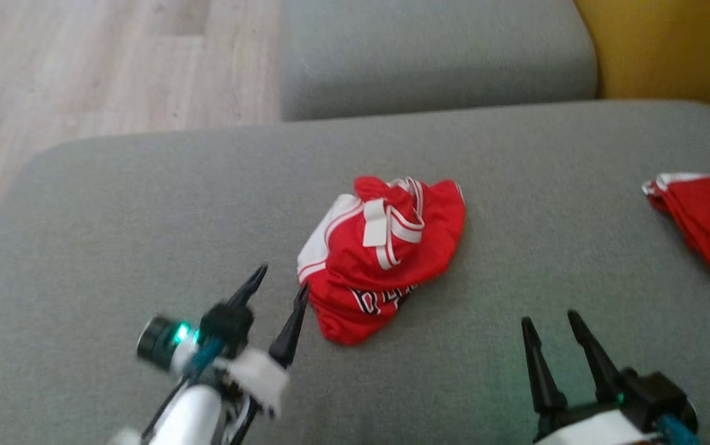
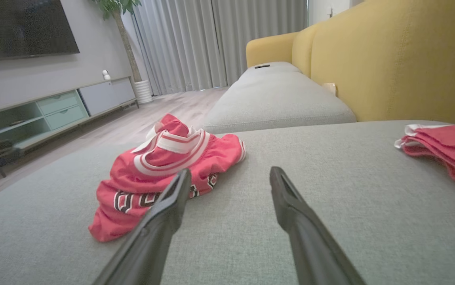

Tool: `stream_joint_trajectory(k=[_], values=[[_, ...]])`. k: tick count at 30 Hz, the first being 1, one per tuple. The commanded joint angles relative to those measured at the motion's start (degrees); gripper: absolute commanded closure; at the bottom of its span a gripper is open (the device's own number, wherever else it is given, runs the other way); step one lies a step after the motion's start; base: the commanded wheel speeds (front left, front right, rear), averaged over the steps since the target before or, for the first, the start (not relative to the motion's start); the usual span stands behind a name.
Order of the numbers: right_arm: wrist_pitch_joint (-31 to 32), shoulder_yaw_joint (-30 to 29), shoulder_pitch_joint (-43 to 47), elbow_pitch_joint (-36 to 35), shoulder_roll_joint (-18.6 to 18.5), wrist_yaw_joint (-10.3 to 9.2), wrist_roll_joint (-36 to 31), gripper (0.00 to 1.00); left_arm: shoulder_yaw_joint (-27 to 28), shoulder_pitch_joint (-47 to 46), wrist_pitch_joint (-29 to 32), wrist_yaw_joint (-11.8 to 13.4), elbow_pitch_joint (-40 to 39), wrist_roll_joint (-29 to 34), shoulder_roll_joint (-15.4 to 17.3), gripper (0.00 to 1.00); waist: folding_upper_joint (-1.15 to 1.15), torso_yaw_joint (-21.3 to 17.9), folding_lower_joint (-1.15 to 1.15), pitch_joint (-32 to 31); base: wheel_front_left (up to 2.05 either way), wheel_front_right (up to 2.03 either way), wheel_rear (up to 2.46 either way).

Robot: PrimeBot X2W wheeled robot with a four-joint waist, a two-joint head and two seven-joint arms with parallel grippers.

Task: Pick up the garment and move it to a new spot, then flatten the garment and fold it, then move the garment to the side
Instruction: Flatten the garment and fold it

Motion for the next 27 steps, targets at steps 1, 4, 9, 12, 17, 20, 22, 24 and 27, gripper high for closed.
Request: stream_joint_trajectory(k=[1,4,9,12,17,20,22,24,27], values=[[-0.21,2.01,-4.35,-2.28,-1.4,0.39,-0.37,0.0,0.07,-7.51,-0.69,-0.83,2.16,0.41,-0.13,0.0,0.0,-2.36,0.0,3.33,0.0,0.0,0.0],[-0.21,2.53,-5.23,-2.42,-1.82,0.39,-0.39,0.0,-1.66,-12.2,-0.63,-1.34,6.81,0.29,-0.21,0.0,0.0,-3.33,0.0,5.15,0.0,0.0,0.0],[-0.21,3.66,-8.6,-2.9,-2.61,0.39,-0.28,0.0,-5.08,-23.81,-0.19,-1.94,16.71,-0.63,-0.35,0.0,0.0,-5.77,0.0,10.75,0.0,0.0,0.0],[-0.21,4.0,-10.57,-2.96,-2.92,0.39,-0.13,0.0,-7.28,-29.35,-0.18,-2.12,22.15,-1.28,-0.39,0.0,0.0,-7.18,0.0,13.58,0.0,0.0,0.0],[-0.21,4.29,-13.17,-3.01,-3.29,0.39,0.05,0.0,-12.46,-36.7,-0.23,-2.23,29.13,-2.59,-0.42,0.0,0.0,-9.13,0.0,17.27,0.0,0.0,0.0],[-0.21,4.27,-14.32,-2.88,-3.33,0.39,0.18,0.0,-16.19,-39.71,-0.35,-2.24,31.89,-4.13,-0.43,0.0,0.0,-9.98,0.0,18.55,0.0,0.0,0.0],[-0.21,4.1,-14.76,-2.83,-3.25,0.39,0.29,0.0,-19.03,-40.98,-0.4,-2.25,33.52,-5.41,-0.43,0.0,0.0,-10.31,0.0,18.9,0.0,0.0,0.0],[-0.21,3.94,-14.84,-2.82,-3.16,0.39,0.32,0.0,-21.98,-41.77,-0.41,-2.25,34.91,-7.15,-0.43,0.0,0.0,-10.46,0.0,18.99,0.0,0.0,0.0],[-0.21,3.72,-14.67,-2.76,-2.96,0.39,0.25,0.0,-25.55,-42.94,-0.42,-2.25,36.58,-9.39,-0.44,0.7,0.0,-10.51,0.0,18.69,0.0,0.0,0.0]])
